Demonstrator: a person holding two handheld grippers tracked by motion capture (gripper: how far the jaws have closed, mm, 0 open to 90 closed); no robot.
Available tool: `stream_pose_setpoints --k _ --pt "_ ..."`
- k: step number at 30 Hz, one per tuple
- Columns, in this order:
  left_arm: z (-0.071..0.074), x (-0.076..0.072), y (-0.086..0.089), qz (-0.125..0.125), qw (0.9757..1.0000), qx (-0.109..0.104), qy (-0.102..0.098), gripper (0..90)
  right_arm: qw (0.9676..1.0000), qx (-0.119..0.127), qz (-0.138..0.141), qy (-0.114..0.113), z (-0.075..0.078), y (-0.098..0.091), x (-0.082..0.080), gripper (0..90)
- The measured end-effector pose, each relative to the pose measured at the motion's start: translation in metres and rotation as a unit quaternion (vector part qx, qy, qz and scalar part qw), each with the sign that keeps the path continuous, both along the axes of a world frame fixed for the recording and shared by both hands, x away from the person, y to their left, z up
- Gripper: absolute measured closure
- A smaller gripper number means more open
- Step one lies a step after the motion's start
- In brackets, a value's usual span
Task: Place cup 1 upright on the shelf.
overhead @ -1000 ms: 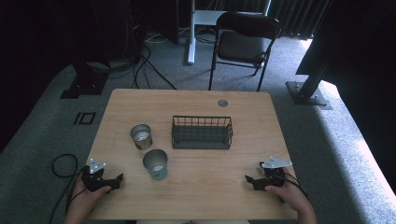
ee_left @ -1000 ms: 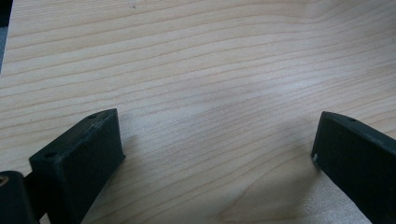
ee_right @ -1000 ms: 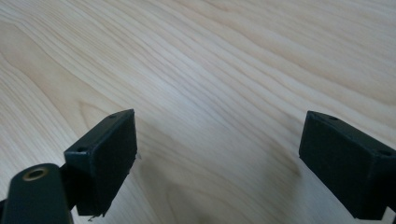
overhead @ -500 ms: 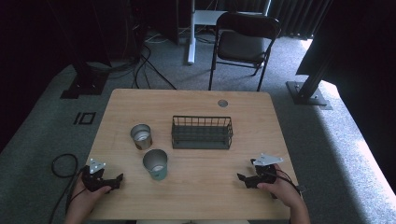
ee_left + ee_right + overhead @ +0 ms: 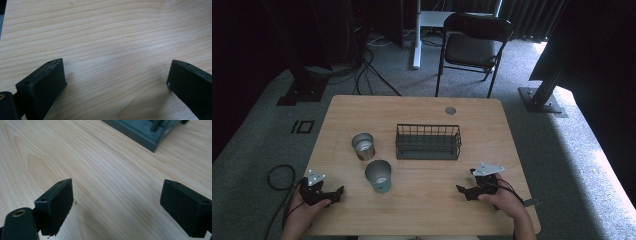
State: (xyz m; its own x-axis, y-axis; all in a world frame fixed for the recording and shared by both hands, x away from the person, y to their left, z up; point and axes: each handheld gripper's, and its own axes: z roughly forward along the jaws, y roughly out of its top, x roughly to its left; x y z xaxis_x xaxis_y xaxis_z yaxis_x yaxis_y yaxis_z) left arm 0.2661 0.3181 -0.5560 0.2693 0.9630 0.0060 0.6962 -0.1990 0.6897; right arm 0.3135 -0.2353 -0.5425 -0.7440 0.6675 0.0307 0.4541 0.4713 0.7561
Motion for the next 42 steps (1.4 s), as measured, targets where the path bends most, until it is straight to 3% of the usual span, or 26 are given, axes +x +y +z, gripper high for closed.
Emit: stream_pose_setpoints --k 24,42 --pt "0.0 0.0 0.0 0.0 1.0 0.0 0.0 2.4 0.9985 0.008 0.054 -0.006 0.005 0.049 0.008 11.1" --pt "0.0 0.0 0.0 0.0 1.0 0.0 0.0 2.4 0.9952 0.017 0.096 -0.009 0.007 0.089 0.012 11.1"
